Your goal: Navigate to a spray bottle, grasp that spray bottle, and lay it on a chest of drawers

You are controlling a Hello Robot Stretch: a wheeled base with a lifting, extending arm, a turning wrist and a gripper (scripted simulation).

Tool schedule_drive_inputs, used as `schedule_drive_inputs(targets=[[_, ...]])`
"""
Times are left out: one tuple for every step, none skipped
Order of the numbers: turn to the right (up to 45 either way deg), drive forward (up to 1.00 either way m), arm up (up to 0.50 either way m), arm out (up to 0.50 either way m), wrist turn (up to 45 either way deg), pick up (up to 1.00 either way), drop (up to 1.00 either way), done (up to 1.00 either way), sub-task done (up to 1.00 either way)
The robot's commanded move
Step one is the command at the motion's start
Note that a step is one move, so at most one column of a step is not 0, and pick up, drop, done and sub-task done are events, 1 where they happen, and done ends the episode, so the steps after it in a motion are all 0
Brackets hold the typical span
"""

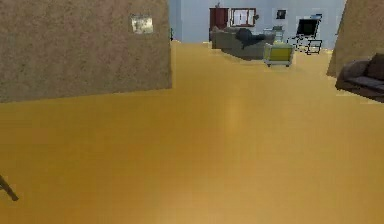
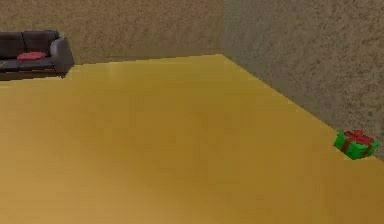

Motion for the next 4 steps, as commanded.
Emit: schedule_drive_inputs(targets=[[0.0,1.00,0.00,0.00,0.0,0.00,0.00,0.00,0.00],[0.0,1.00,0.00,0.00,0.0,0.00,0.00,0.00,0.00],[0.0,1.00,0.00,0.00,0.0,0.00,0.00,0.00,0.00],[0.0,1.00,0.00,0.00,0.0,0.00,0.00,0.00,0.00]])
